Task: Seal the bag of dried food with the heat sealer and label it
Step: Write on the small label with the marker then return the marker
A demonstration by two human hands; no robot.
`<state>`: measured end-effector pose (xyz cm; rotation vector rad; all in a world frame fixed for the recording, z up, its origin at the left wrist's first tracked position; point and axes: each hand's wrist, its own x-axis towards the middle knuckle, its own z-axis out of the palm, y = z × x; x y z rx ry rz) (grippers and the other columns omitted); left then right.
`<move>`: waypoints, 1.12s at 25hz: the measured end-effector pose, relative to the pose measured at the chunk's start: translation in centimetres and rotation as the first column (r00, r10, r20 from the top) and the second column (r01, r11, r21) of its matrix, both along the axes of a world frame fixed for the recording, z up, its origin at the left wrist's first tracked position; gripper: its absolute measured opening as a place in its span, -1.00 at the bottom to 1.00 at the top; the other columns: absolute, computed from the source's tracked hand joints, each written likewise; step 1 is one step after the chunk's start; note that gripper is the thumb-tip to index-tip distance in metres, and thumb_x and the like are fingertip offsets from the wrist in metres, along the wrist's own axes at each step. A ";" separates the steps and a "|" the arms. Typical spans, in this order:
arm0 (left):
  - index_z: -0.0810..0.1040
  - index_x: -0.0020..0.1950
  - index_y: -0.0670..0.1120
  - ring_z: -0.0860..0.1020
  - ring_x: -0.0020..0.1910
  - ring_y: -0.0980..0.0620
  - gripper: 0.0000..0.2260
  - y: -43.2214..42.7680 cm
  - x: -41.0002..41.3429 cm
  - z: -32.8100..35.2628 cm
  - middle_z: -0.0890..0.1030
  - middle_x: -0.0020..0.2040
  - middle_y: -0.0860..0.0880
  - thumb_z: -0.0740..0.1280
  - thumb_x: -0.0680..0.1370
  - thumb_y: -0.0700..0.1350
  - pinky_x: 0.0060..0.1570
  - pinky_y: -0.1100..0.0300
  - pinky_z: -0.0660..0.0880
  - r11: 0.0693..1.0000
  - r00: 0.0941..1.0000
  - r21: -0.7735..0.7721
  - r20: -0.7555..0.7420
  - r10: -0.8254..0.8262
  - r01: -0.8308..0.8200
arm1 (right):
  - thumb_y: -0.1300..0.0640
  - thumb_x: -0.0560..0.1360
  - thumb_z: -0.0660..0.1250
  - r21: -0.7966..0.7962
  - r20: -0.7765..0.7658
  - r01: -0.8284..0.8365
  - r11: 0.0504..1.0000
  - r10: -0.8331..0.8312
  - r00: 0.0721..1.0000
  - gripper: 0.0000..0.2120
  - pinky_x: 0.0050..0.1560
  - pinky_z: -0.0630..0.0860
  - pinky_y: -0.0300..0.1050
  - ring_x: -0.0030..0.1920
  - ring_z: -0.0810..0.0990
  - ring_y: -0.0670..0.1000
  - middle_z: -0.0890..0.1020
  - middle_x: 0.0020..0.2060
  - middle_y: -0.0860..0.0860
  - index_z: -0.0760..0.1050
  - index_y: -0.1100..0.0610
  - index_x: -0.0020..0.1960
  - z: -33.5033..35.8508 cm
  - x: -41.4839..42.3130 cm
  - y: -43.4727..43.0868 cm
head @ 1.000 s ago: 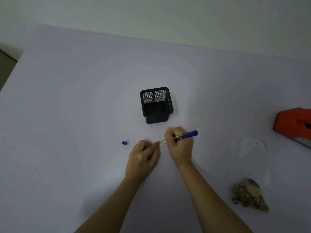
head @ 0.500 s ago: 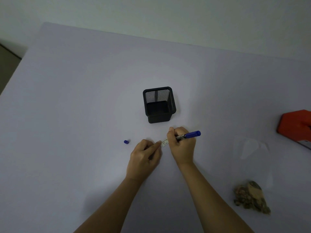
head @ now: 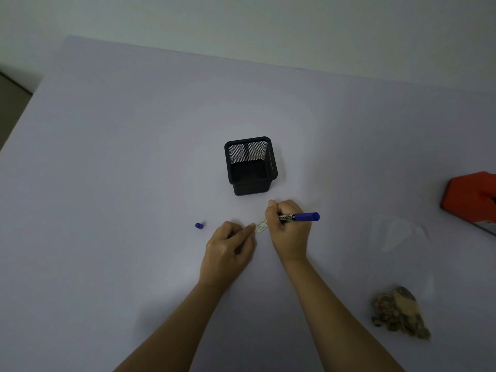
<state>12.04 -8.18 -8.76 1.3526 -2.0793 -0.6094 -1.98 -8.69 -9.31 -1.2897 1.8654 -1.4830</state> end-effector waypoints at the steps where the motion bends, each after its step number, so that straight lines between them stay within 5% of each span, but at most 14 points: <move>1: 0.67 0.00 -0.20 0.44 -0.34 0.09 -0.74 0.0 0.0 0.0 0.54 -0.28 -0.07 0.28 0.54 -0.06 -0.28 0.43 0.35 1.000 1.000 -0.003 0.001 0.001 -0.001 | 0.13 0.50 0.21 -0.002 -0.008 -0.004 1.000 0.004 1.000 -0.64 -0.48 0.32 -0.30 -0.46 0.35 0.03 0.36 -0.50 0.04 0.33 0.25 -0.42 0.0 0.0 0.0; 22: 0.67 0.00 -0.20 0.45 -0.34 0.07 -0.68 0.0 -0.2 0.2 0.55 -0.28 -0.08 0.22 0.57 -0.01 -0.28 0.39 0.37 1.000 1.000 -0.029 -0.005 -0.001 0.000 | 0.14 0.51 0.20 -0.003 -0.019 -0.055 0.999 0.054 0.998 -0.63 -0.46 0.37 -0.17 -0.46 0.34 0.04 0.40 -0.51 0.17 0.33 0.29 -0.42 -0.3 0.0 0.2; 28: 0.66 0.01 -0.20 0.45 -0.33 0.09 -0.73 0.0 -0.2 0.0 0.55 -0.27 -0.07 0.27 0.54 -0.05 -0.27 0.41 0.36 1.000 1.000 -0.015 0.010 -0.001 0.001 | 0.16 0.51 0.21 -0.008 -0.022 -0.069 0.998 0.068 0.997 -0.66 -0.43 0.35 -0.31 -0.43 0.36 0.06 0.41 -0.51 0.16 0.34 0.27 -0.41 -0.2 0.0 0.3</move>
